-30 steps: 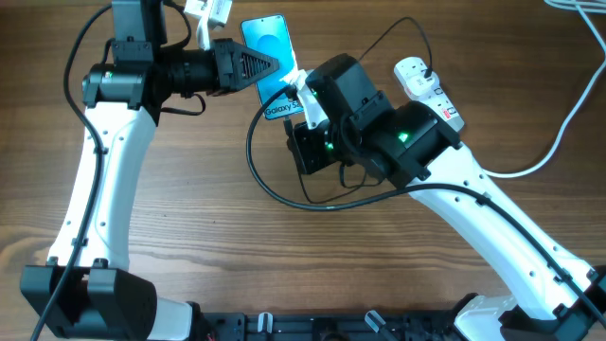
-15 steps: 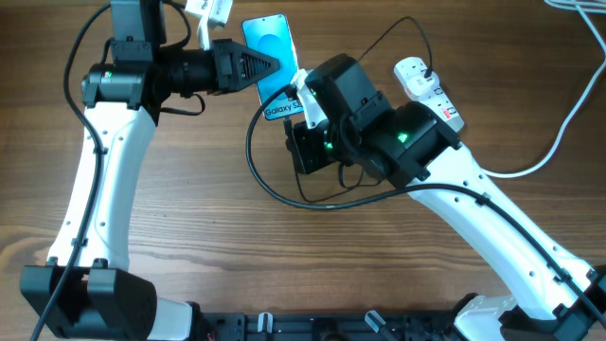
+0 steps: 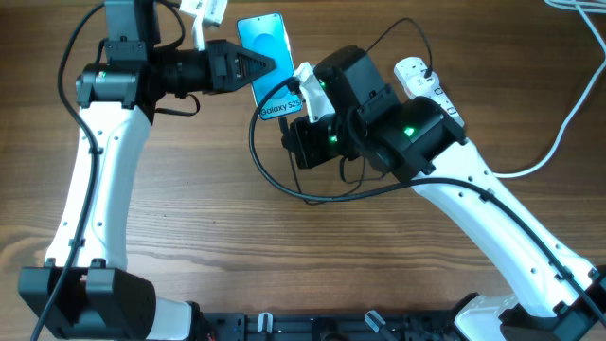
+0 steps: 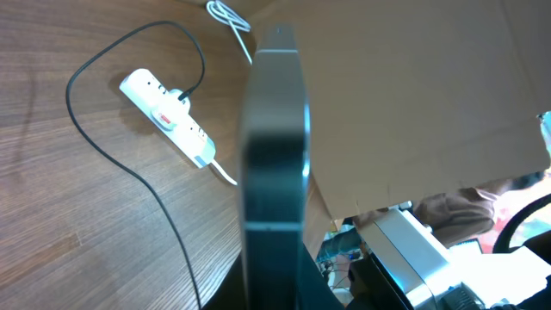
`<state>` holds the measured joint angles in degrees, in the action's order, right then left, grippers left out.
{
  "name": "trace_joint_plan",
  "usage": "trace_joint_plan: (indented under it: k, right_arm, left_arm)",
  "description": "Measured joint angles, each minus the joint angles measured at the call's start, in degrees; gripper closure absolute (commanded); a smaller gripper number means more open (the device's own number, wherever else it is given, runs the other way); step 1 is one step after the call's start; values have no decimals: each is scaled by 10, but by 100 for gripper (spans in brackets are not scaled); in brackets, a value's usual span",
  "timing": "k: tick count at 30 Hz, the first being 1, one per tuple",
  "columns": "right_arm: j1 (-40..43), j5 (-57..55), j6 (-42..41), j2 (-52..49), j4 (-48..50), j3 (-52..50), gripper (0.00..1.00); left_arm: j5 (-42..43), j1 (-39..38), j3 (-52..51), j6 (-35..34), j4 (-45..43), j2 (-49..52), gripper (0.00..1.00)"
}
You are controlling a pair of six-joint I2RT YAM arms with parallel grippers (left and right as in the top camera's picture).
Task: Plug charger to phone and switch on socket
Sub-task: 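Push the USB-C plug into the phone's port with the right gripper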
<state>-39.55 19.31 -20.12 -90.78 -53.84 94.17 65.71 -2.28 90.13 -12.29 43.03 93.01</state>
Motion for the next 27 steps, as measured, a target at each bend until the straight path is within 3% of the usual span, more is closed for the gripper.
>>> trace_joint_plan:
  k: [6, 13, 15, 16, 18, 21, 24, 27]
  right_arm:
    - [-3, 2, 1, 0, 24, -5, 94]
    - [-4, -3, 21, 0, 41, -7, 83]
    - [-2, -5, 21, 0, 46, -6, 68]
    - [-2, -5, 24, 0, 41, -5, 67]
    - [-2, -6, 24, 0, 37, -5, 56]
    - [0, -14, 26, 0, 25, -4, 33]
    - [8, -30, 29, 0, 16, -1, 2]
    - [9, -51, 33, 0, 1, 1, 0]
  left_arm:
    - [-5, 10, 10, -3, 22, 0, 96]
    - [-14, 9, 10, 10, 61, 0, 96]
    - [-13, 7, 10, 18, 71, 0, 96]
    - [-13, 4, 9, 20, 73, 0, 96]
    - [-14, 3, 7, 22, 73, 1, 96]
    - [-24, 3, 7, 22, 78, 1, 96]
    - [-59, -9, 4, 19, 96, 1, 96]
    - [-157, -11, 2, 7, 136, 1, 96]
